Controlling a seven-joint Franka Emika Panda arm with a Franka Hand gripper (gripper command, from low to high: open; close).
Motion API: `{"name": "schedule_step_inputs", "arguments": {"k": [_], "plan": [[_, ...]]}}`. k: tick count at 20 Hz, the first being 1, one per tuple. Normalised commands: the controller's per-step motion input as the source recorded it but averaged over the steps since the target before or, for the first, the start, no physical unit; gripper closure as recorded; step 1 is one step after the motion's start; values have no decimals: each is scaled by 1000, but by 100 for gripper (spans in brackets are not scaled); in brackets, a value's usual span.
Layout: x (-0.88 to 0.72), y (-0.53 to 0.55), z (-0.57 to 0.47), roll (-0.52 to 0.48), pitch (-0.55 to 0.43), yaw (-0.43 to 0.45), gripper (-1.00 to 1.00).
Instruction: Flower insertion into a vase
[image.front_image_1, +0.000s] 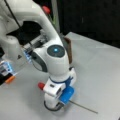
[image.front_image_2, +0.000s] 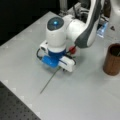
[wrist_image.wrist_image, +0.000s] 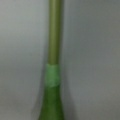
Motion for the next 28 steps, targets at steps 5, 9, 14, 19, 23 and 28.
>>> {"name": "schedule_step_inputs", "arguments": {"k": [5, 9, 14, 19, 23, 28], "plan": [[141, 77, -115, -158, 5, 20, -100], [134, 108, -153, -162, 6, 10, 100], [133, 124, -128, -151, 32, 2, 100], [101, 131, -91, -137, 48, 4, 100], [84, 95, -103, -126, 41, -15, 100], [72, 19, -126, -117, 32, -41, 100]]}}
